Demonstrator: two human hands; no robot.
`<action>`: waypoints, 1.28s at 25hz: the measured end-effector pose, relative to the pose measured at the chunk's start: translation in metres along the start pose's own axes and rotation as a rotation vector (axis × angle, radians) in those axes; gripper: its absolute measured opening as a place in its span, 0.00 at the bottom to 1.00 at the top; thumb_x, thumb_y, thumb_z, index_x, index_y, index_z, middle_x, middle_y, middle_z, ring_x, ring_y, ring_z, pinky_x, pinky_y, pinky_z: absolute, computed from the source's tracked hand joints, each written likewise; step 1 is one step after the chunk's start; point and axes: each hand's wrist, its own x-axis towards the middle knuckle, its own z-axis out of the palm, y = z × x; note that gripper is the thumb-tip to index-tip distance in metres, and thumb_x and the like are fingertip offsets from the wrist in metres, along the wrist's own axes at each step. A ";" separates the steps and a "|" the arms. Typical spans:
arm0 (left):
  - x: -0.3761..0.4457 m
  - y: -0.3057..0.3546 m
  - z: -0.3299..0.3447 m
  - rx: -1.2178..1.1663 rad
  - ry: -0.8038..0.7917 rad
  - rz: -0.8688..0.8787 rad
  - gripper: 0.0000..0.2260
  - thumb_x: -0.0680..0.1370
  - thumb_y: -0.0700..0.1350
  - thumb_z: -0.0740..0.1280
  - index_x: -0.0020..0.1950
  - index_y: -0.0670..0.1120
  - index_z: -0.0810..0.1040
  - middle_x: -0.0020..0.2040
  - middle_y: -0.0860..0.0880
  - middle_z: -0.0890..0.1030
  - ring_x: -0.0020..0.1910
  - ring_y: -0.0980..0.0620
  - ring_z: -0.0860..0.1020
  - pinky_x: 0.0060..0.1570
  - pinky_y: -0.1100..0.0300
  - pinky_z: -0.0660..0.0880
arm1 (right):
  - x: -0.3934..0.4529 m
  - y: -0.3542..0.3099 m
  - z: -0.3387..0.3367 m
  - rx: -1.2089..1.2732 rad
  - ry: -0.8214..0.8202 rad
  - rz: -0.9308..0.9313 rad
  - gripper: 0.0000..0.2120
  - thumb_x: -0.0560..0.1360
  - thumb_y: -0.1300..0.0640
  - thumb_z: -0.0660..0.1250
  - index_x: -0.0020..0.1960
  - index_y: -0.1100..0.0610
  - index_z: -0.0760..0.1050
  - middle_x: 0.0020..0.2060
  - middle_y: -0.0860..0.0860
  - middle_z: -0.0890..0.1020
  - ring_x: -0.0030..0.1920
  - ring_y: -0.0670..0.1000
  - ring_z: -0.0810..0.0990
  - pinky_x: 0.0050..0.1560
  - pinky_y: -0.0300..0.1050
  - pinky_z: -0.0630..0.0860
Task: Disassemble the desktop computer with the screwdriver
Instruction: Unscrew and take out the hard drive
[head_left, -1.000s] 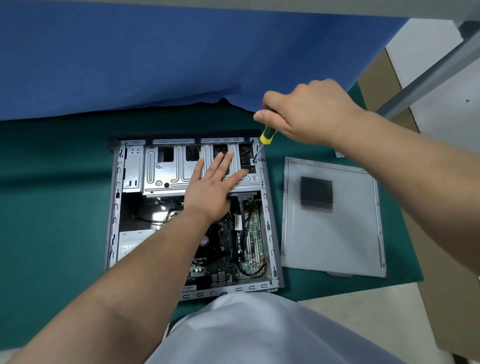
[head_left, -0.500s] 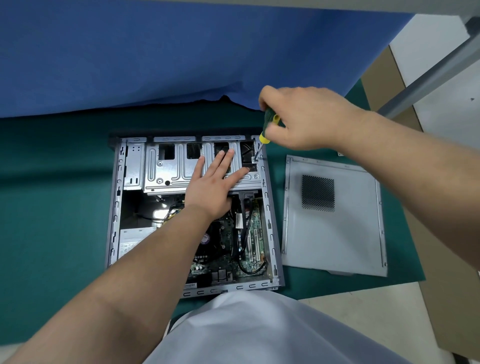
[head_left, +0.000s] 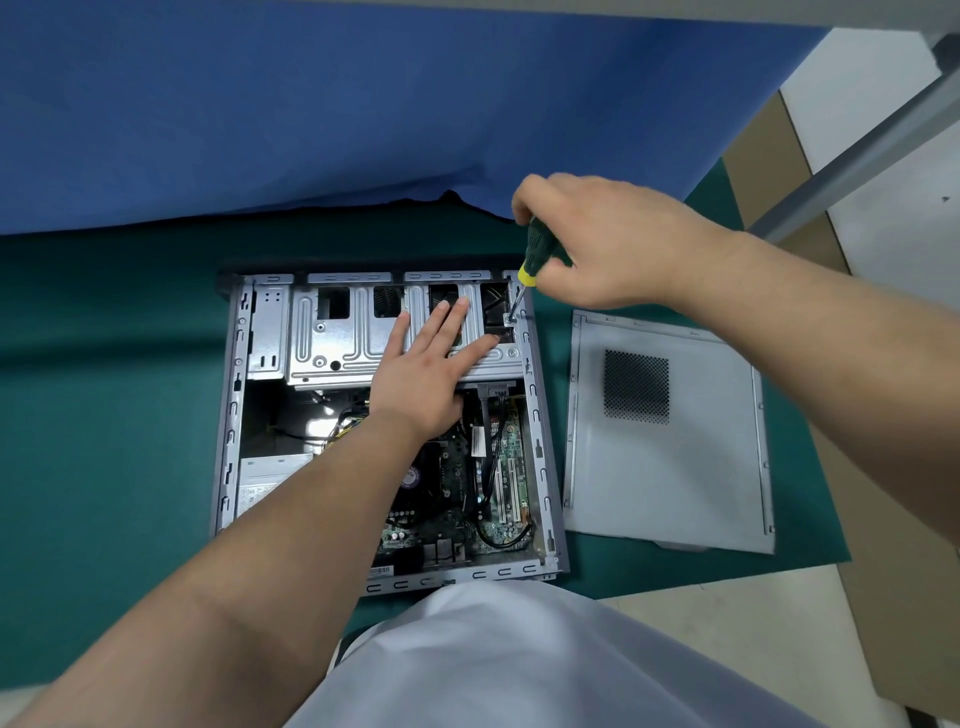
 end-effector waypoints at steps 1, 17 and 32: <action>0.000 0.000 0.000 0.000 -0.001 0.000 0.41 0.76 0.51 0.67 0.81 0.66 0.45 0.84 0.49 0.35 0.83 0.49 0.39 0.79 0.39 0.40 | 0.000 0.001 0.000 -0.023 0.023 0.050 0.18 0.78 0.41 0.58 0.62 0.51 0.65 0.45 0.52 0.77 0.42 0.60 0.74 0.38 0.51 0.69; -0.001 0.001 -0.003 -0.002 -0.008 -0.002 0.40 0.77 0.50 0.65 0.82 0.66 0.46 0.84 0.49 0.36 0.83 0.49 0.39 0.79 0.39 0.40 | -0.008 0.005 0.007 0.169 0.045 0.123 0.18 0.79 0.42 0.58 0.64 0.50 0.71 0.55 0.50 0.79 0.53 0.57 0.78 0.51 0.53 0.75; -0.001 0.001 -0.003 -0.009 -0.005 0.000 0.40 0.76 0.49 0.66 0.82 0.66 0.46 0.84 0.49 0.36 0.83 0.49 0.39 0.79 0.39 0.40 | -0.017 -0.006 0.011 0.151 0.125 0.097 0.21 0.75 0.48 0.60 0.67 0.48 0.70 0.56 0.48 0.77 0.50 0.57 0.79 0.47 0.53 0.77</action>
